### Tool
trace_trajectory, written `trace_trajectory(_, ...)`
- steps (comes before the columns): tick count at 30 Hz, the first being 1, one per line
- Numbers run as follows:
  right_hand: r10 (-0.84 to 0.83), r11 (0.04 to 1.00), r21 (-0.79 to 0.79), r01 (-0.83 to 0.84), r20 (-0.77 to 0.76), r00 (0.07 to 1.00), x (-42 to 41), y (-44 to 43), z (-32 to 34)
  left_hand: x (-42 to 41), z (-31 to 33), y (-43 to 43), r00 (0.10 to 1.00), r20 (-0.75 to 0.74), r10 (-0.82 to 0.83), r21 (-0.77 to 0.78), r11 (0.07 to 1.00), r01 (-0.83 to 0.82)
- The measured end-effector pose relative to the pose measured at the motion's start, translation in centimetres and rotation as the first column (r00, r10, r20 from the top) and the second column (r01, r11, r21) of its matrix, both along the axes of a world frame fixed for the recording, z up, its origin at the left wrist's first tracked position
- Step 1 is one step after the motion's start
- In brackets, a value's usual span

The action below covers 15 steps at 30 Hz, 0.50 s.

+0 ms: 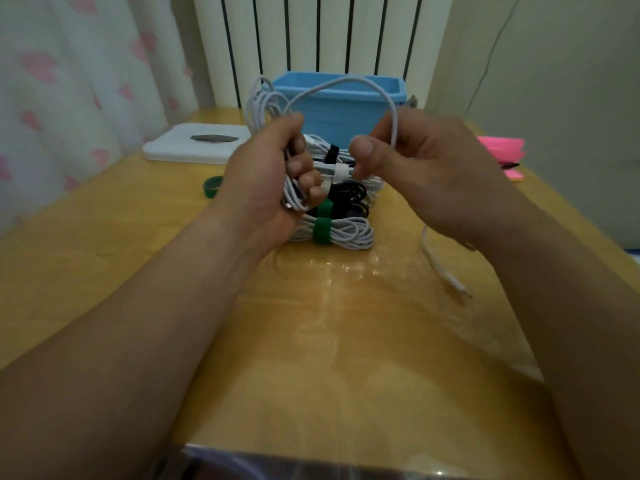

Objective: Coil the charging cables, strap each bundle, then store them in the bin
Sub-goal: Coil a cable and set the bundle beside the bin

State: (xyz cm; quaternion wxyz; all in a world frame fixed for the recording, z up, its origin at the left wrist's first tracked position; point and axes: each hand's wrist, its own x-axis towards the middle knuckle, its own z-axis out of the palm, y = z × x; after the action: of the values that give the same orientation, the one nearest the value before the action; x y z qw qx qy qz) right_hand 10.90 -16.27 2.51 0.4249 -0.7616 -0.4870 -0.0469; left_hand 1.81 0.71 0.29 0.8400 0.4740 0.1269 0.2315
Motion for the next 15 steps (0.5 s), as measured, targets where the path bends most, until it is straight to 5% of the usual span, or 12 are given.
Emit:
trace_trajectory(5,0.012,0.988,0.153,0.014,-0.171,0.985,-1.5,0.8,-0.4,0.1,-0.2,0.1,1.0,-0.026,-0.017,0.057,0.998,0.018)
trace_trajectory(10,-0.106,0.992,-0.067,0.104,-0.021,0.994,-1.9,1.6,-1.6,0.2,-0.3,-1.8,0.996,-0.069,-0.065,0.355,0.931,0.085)
trace_trajectory(15,-0.042,0.951,-0.3,0.071,0.101,0.994,-2.5,1.9,-1.9,0.1,-0.2,-1.6,0.997,0.028,-0.074,0.392,0.918,0.057)
